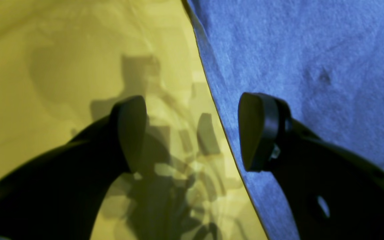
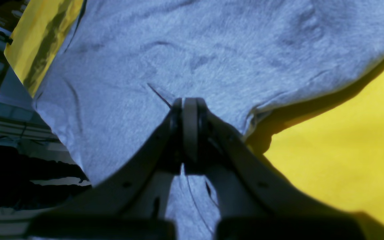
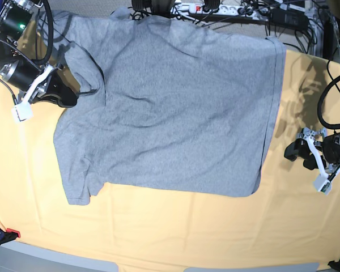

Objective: Layout the t-shirt on the table in an organized manner, then fold the t-shirt properly

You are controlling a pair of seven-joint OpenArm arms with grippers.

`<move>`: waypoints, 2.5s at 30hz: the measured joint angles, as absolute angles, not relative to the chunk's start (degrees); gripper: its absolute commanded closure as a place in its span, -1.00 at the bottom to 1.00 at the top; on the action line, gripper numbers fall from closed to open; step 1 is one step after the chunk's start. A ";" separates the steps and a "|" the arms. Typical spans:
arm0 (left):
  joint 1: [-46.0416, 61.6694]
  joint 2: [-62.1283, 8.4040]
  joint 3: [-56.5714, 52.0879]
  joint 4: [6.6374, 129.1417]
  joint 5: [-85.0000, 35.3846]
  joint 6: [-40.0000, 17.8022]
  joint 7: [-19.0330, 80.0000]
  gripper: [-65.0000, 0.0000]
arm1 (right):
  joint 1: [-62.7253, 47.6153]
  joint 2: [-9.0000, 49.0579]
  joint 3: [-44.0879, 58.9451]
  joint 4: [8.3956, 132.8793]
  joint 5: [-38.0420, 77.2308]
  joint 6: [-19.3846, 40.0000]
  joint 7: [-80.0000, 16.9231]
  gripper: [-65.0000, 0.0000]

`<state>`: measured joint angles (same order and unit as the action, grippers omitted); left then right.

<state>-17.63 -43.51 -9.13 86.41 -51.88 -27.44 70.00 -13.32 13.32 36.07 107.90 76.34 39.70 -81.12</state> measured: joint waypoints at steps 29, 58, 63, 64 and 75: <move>-17.63 -43.51 -9.13 86.41 -51.86 -27.44 70.06 -0.33 | -12.38 11.27 36.05 94.11 75.68 39.70 -80.64 0.53; -17.63 -43.51 -9.13 86.41 -52.03 -27.44 69.84 -0.33 | -12.62 11.73 32.60 94.08 74.56 39.70 -80.86 1.00; -17.63 -43.51 -9.13 86.41 -52.03 -27.44 69.84 -0.33 | -12.64 14.35 32.60 95.04 74.81 39.70 -80.86 1.00; -17.63 -43.51 -9.13 86.41 -52.05 -27.44 69.84 -0.33 | -12.64 14.59 32.60 95.77 74.83 39.70 -80.86 1.00; -17.63 -43.48 -9.13 86.41 -52.05 -27.44 69.82 -0.33 | -13.28 15.22 40.75 107.81 74.46 39.68 -81.32 1.00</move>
